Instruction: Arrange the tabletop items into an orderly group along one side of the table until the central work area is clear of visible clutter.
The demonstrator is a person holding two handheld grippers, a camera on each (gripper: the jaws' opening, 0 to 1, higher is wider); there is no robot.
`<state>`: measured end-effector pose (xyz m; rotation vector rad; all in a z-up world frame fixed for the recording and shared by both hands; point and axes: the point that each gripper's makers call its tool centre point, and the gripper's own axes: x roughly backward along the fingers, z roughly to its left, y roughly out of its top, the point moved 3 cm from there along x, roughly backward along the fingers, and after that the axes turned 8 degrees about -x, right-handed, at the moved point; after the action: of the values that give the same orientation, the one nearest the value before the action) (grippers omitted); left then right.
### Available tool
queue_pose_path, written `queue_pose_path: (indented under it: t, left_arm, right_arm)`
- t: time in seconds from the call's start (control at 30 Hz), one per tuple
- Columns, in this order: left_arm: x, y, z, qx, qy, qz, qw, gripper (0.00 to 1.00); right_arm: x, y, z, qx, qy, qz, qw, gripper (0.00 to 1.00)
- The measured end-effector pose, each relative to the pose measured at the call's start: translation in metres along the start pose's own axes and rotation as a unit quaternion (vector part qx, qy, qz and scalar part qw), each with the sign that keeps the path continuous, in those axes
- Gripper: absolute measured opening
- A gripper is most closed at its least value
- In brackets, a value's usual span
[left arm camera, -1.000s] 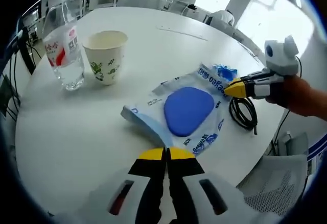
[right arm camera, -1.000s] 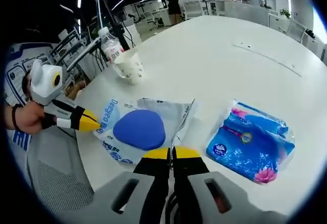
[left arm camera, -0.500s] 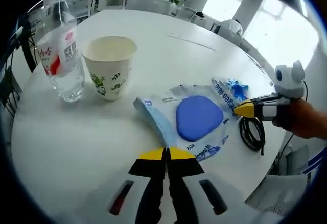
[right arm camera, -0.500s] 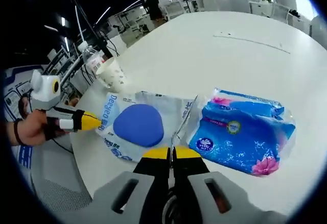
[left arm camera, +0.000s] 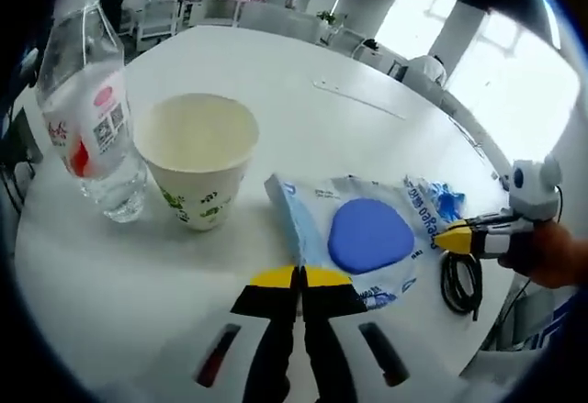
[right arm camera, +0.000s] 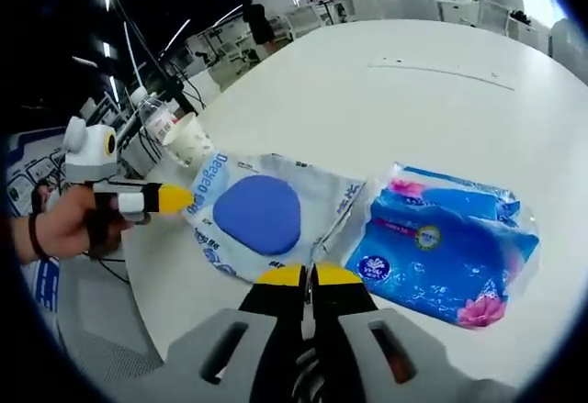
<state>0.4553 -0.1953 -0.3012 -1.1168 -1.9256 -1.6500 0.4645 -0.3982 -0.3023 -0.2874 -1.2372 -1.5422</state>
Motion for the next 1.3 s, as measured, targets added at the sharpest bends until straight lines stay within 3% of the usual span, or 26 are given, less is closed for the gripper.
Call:
queue_pose_path:
  t: [0.43, 0.7, 0.97, 1.17, 1.3]
  left_arm:
    - [-0.007, 0.017, 0.017, 0.054, 0.023, -0.022, 0.998, 0.0]
    - [-0.011, 0.017, 0.018, 0.053, 0.026, -0.024, 0.9979, 0.0]
    - [-0.012, 0.019, 0.019, 0.027, 0.03, -0.023, 0.9989, 0.0]
    - [-0.006, 0.016, 0.024, 0.039, 0.033, -0.028, 0.9983, 0.06]
    - [0.001, 0.016, 0.025, 0.049, 0.019, -0.038, 0.9979, 0.12]
  right_arm:
    - [-0.014, 0.014, 0.006, -0.002, 0.004, -0.004, 1.0, 0.0]
    - [-0.016, 0.018, 0.003, -0.008, 0.003, -0.009, 0.9999, 0.0]
    - [-0.015, 0.017, 0.002, -0.014, 0.005, -0.015, 0.9998, 0.02]
    - [-0.008, 0.017, 0.001, -0.013, 0.005, -0.026, 0.9996, 0.03]
    - [0.0, 0.018, 0.001, -0.024, 0.005, -0.037, 0.999, 0.05]
